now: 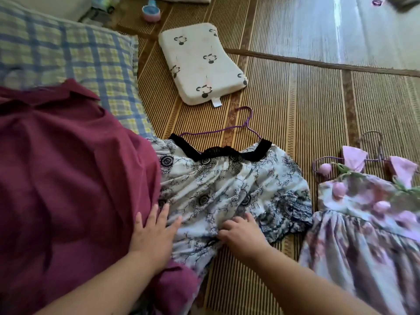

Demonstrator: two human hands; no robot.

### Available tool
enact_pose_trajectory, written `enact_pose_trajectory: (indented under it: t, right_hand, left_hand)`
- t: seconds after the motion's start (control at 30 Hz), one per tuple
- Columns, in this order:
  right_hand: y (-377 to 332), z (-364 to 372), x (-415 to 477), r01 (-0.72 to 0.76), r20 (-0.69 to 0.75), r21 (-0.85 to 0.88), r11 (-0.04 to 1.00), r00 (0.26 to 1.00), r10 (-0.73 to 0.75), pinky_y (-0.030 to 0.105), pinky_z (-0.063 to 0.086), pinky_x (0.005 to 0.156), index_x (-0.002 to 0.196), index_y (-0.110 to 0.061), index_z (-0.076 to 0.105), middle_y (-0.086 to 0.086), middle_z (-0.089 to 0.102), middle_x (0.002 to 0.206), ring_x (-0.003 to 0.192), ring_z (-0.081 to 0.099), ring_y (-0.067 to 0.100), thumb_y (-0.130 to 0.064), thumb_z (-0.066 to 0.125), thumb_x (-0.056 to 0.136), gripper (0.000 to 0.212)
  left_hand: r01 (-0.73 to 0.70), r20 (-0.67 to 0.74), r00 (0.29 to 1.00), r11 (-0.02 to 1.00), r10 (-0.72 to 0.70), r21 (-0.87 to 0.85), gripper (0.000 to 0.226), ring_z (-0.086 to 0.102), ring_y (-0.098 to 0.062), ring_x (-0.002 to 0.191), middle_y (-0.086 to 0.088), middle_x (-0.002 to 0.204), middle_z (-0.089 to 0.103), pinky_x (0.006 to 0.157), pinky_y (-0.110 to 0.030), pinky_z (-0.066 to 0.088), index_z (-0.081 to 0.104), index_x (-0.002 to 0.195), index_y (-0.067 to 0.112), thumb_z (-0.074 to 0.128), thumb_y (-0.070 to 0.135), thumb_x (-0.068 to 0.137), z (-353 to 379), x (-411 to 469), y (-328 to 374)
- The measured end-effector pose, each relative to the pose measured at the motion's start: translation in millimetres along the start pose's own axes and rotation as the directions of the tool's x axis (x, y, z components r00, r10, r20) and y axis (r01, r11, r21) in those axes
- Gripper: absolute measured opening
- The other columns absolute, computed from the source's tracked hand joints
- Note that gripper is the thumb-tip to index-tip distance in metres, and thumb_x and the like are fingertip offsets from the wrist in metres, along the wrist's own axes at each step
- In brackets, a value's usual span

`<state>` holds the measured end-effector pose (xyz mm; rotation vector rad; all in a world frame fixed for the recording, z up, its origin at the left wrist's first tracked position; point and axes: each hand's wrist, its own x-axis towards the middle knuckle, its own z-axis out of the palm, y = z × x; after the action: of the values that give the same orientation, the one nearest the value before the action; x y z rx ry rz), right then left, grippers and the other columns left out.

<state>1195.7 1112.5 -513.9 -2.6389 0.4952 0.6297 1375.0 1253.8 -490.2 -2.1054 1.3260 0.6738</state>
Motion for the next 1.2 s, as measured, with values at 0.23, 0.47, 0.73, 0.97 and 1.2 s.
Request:
enact_pose_trajectory:
  t: [0.23, 0.47, 0.73, 0.97, 1.2]
  right_hand:
    - [51, 5, -88, -0.200, 0.008, -0.062, 0.978, 0.980, 0.201, 0.050, 0.009, 0.109, 0.120, -0.039, 0.058, -0.019, 0.054, 0.129, 0.134, 0.033, 0.008, -0.025, 0.045, 0.091, 0.035]
    - [-32, 39, -92, -0.165, 0.021, 0.158, 0.974, 0.986, 0.163, 0.056, 0.001, 0.112, 0.140, -0.049, 0.024, -0.020, 0.028, 0.151, 0.144, 0.013, 0.012, -0.041, 0.035, 0.092, 0.050]
    - [-105, 78, -73, -0.324, 0.134, 0.118, 0.939, 0.942, 0.308, 0.065, 0.009, 0.111, 0.134, -0.034, 0.037, 0.001, -0.001, 0.160, 0.145, -0.007, 0.032, -0.016, 0.052, 0.091, 0.050]
    - [-95, 73, -116, -0.363, 0.129, 0.084, 0.928, 0.927, 0.351, 0.064, 0.013, 0.109, 0.124, -0.028, 0.051, -0.010, 0.024, 0.154, 0.146, 0.009, 0.021, -0.020, 0.047, 0.092, 0.033]
    - [-71, 62, -163, -0.558, 0.188, -0.035, 0.829, 0.811, 0.554, 0.053, 0.027, 0.101, 0.106, -0.031, 0.060, -0.014, 0.053, 0.121, 0.129, 0.035, 0.016, -0.025, 0.043, 0.093, 0.023]
  left_hand:
    - [0.017, 0.029, 0.999, 0.998, -0.018, 0.055, 0.052, -0.016, -0.033, 0.144, -0.004, 0.159, -0.015, 0.110, -0.062, -0.005, 0.022, 0.144, 0.045, 0.030, 0.025, 0.097, 7, -29, -18]
    - [-0.276, 0.095, 0.950, 0.944, 0.296, -0.182, 0.040, -0.021, -0.027, 0.143, 0.005, 0.160, 0.000, 0.109, -0.063, -0.010, 0.037, 0.133, 0.053, 0.032, 0.049, 0.094, 27, -49, -16]
    - [-0.381, 0.135, 0.913, 0.922, 0.386, -0.063, 0.065, -0.011, -0.032, 0.145, -0.002, 0.160, -0.002, 0.110, -0.056, 0.020, 0.040, 0.133, 0.032, 0.061, 0.059, 0.078, 55, -65, -16]
    - [-0.341, 0.220, 0.914, 0.939, 0.341, -0.038, 0.036, -0.003, -0.035, 0.145, -0.001, 0.159, 0.008, 0.111, -0.048, 0.023, 0.055, 0.123, 0.031, 0.055, 0.042, 0.088, 59, -81, -22]
    - [-0.304, 0.367, 0.888, 0.953, 0.275, 0.020, 0.043, -0.004, -0.036, 0.145, 0.000, 0.158, 0.010, 0.112, -0.047, 0.024, 0.051, 0.131, 0.029, 0.056, 0.037, 0.089, 54, -93, -47]
